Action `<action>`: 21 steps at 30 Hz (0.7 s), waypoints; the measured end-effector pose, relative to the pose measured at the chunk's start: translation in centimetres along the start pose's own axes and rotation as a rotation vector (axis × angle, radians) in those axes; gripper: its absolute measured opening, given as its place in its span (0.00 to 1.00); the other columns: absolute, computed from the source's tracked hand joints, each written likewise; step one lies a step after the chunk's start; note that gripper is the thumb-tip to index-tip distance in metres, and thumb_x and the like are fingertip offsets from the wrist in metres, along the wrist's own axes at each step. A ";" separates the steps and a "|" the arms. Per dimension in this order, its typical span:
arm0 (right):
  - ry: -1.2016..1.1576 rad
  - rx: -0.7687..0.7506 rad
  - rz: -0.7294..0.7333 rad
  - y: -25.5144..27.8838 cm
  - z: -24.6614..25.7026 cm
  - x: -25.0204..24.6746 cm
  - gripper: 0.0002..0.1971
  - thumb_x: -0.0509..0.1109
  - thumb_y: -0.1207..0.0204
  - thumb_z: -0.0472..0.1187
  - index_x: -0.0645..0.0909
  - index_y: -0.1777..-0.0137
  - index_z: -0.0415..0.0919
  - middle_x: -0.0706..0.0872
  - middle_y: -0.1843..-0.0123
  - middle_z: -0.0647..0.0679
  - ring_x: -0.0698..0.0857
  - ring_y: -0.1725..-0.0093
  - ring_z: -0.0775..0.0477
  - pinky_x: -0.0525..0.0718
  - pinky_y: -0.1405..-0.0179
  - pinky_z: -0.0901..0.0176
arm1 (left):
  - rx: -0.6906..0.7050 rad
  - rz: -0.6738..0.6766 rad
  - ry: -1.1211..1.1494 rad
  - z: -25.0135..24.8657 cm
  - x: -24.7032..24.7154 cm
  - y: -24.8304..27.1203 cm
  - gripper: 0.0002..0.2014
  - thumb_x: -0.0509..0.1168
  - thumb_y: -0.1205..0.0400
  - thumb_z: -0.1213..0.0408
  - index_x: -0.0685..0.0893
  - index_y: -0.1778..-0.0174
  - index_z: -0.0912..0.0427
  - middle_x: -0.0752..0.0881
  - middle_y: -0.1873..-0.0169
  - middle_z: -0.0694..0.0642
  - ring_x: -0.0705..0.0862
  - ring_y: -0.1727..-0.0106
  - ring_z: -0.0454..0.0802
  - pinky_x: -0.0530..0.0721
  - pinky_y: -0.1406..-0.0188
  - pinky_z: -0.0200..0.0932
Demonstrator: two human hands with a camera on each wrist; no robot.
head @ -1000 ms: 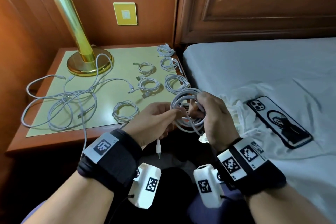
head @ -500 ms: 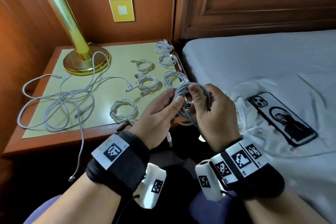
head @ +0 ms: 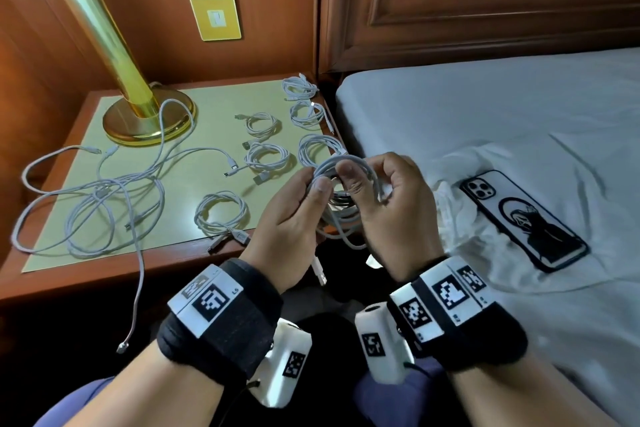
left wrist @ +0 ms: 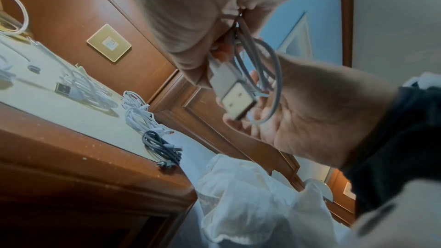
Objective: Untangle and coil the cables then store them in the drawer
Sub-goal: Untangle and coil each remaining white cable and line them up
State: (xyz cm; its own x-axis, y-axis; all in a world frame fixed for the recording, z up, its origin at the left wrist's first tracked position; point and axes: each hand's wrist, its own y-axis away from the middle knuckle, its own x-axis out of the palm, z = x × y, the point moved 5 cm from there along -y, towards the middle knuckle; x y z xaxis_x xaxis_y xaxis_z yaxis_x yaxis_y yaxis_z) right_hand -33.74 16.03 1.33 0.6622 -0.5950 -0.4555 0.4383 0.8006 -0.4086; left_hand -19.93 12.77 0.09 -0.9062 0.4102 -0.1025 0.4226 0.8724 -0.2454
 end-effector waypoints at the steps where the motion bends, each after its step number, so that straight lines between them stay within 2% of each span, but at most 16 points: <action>1: -0.085 0.111 0.066 0.1 -0.5 0.3 0.26 0.68 0.28 0.69 0.82 0.56 0.44 0.87 0.60 0.50 0.83 0.64 0.58 0.79 0.65 0.72 | 0.024 0.008 -0.016 -0.1 0.0 0.0 0.11 0.55 0.08 0.62 0.80 0.53 0.51 0.78 0.69 0.38 0.74 0.68 0.36 0.73 0.68 0.29; 3: -0.150 0.218 0.091 0.4 -0.9 0.5 0.25 0.70 0.30 0.69 0.81 0.57 0.45 0.90 0.64 0.47 0.88 0.66 0.51 0.86 0.65 0.58 | 0.057 0.003 -0.096 0.0 0.0 -0.2 0.11 0.56 0.11 0.57 0.79 0.56 0.54 0.77 0.69 0.40 0.74 0.66 0.37 0.72 0.65 0.32; 6: -0.246 0.252 0.039 0.3 -0.7 -0.1 0.25 0.76 0.32 0.65 0.81 0.60 0.41 0.89 0.70 0.48 0.89 0.70 0.49 0.88 0.69 0.58 | 0.058 -0.007 -0.249 0.2 -0.4 -0.5 0.19 0.58 0.14 0.47 0.78 0.56 0.61 0.74 0.69 0.53 0.73 0.66 0.45 0.72 0.66 0.46; 9: -0.456 0.363 0.060 0.2 -1.5 0.2 0.27 0.77 0.37 0.66 0.80 0.61 0.39 0.87 0.73 0.48 0.87 0.73 0.46 0.89 0.65 0.47 | 0.089 0.019 -0.306 -0.3 -1.1 -0.5 0.26 0.55 0.15 0.39 0.77 0.61 0.61 0.72 0.72 0.49 0.70 0.69 0.45 0.68 0.68 0.43; 11: -0.516 0.398 0.058 0.0 -1.9 0.3 0.27 0.77 0.37 0.66 0.78 0.63 0.40 0.83 0.76 0.51 0.81 0.75 0.51 0.84 0.62 0.49 | 0.064 0.016 -0.302 -0.3 -1.7 -0.7 0.26 0.54 0.15 0.39 0.76 0.67 0.57 0.72 0.75 0.43 0.69 0.71 0.40 0.68 0.69 0.39; 12: -0.526 0.397 0.057 -0.1 -1.9 0.3 0.26 0.78 0.37 0.64 0.78 0.64 0.40 0.82 0.76 0.51 0.79 0.75 0.53 0.82 0.63 0.51 | 0.028 0.004 -0.278 -0.2 -2.0 -0.8 0.26 0.54 0.15 0.40 0.77 0.67 0.58 0.71 0.76 0.44 0.69 0.71 0.42 0.70 0.68 0.42; 13: -0.529 0.391 0.059 -0.3 -1.9 0.2 0.25 0.78 0.36 0.62 0.78 0.64 0.39 0.81 0.77 0.51 0.78 0.76 0.54 0.80 0.64 0.53 | -0.020 -0.017 -0.244 0.2 -2.5 -1.1 0.25 0.56 0.15 0.41 0.79 0.65 0.59 0.71 0.76 0.47 0.70 0.71 0.46 0.71 0.67 0.50; 15: -0.525 0.370 0.066 -0.6 -1.7 -0.2 0.24 0.77 0.35 0.61 0.77 0.65 0.39 0.81 0.78 0.51 0.78 0.77 0.54 0.79 0.68 0.58 | -0.115 -0.071 -0.151 0.9 -3.3 -1.5 0.19 0.61 0.12 0.50 0.82 0.58 0.63 0.71 0.76 0.53 0.71 0.70 0.54 0.73 0.67 0.56; 17: -0.515 0.345 0.097 -0.8 -1.6 -0.3 0.23 0.75 0.34 0.62 0.76 0.65 0.40 0.80 0.78 0.51 0.77 0.78 0.55 0.78 0.73 0.61 | -0.171 -0.114 -0.090 1.6 -4.1 -1.8 0.19 0.62 0.11 0.54 0.79 0.58 0.68 0.69 0.77 0.47 0.67 0.72 0.50 0.67 0.71 0.48; 19: -0.497 0.327 0.147 -0.8 -1.2 0.0 0.25 0.73 0.34 0.62 0.75 0.64 0.39 0.77 0.78 0.52 0.76 0.80 0.55 0.76 0.77 0.61 | -0.228 -0.154 -0.029 2.2 -4.7 -1.8 0.19 0.63 0.11 0.56 0.79 0.55 0.72 0.68 0.75 0.47 0.66 0.73 0.47 0.65 0.74 0.42; 21: -0.464 0.309 0.197 -0.6 -1.0 0.5 0.26 0.72 0.29 0.60 0.73 0.61 0.35 0.75 0.76 0.50 0.74 0.80 0.56 0.75 0.77 0.61 | -0.270 -0.167 0.042 2.6 -4.9 -1.7 0.16 0.64 0.12 0.57 0.80 0.58 0.66 0.70 0.73 0.50 0.67 0.72 0.47 0.67 0.76 0.38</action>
State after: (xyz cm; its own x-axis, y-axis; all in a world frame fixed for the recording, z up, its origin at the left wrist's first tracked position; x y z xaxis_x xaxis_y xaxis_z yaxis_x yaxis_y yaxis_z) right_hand -34.29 15.17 0.57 0.9151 -0.3956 -0.0778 0.3908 0.9178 -0.0706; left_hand -16.22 8.61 -1.48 -0.9646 0.2607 -0.0408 0.2605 0.9654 0.0095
